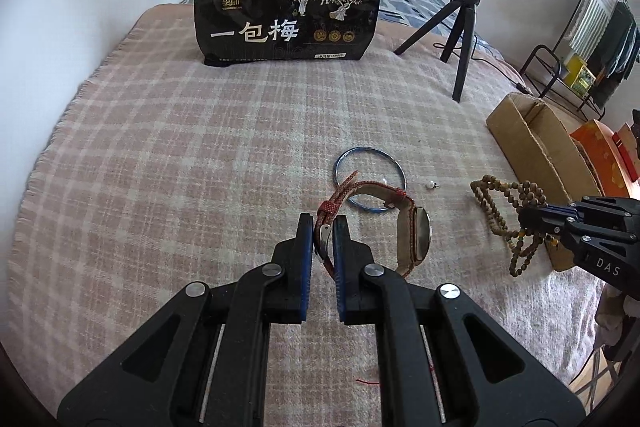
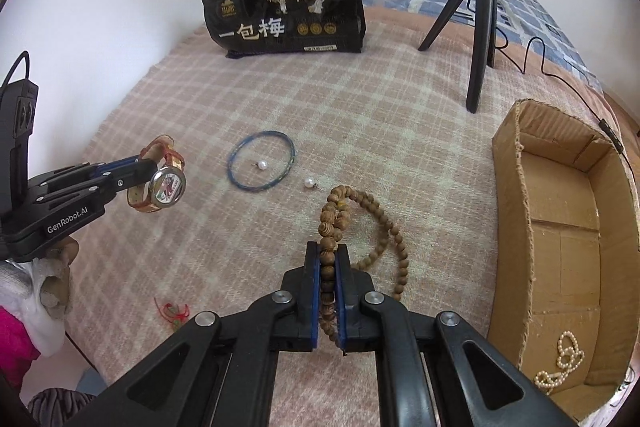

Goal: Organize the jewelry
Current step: 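Carry watch and mala into the cardboard box, opening both tools to release them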

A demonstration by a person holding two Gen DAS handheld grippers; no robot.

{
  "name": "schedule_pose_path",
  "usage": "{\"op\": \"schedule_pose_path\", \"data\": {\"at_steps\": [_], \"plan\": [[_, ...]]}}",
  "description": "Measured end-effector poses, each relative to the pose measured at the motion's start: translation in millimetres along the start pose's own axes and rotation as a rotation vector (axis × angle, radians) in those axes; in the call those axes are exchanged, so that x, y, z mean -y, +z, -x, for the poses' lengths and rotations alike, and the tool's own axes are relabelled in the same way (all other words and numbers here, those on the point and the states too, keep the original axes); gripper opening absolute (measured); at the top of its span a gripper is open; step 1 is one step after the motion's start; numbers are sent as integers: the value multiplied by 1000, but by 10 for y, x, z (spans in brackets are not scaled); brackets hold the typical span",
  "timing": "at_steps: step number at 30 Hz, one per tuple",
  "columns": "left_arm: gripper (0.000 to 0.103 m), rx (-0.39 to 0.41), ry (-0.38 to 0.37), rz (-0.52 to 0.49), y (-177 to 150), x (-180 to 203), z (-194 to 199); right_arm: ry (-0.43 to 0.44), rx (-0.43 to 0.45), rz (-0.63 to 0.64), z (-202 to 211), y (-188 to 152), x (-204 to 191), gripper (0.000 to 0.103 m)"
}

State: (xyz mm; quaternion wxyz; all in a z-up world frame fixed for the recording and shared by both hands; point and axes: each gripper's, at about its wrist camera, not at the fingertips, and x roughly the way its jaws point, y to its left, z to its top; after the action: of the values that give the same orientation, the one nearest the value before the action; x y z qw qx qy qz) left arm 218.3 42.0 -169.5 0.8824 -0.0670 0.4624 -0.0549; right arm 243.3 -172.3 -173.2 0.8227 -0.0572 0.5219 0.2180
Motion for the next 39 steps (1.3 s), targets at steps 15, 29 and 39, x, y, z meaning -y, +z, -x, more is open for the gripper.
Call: {"op": "schedule_pose_path", "data": {"at_steps": [15,29,39], "plan": [[8,57,-44,-58,0,388,421,25,118,-20,738,-180,15,4],[8,82,-104,-124,45,878,556,6,241,-83,1419,-388,383,4],[8,86,-141,-158,145,1242,501,-53,285,-137,1685,-487,777,4]]}}
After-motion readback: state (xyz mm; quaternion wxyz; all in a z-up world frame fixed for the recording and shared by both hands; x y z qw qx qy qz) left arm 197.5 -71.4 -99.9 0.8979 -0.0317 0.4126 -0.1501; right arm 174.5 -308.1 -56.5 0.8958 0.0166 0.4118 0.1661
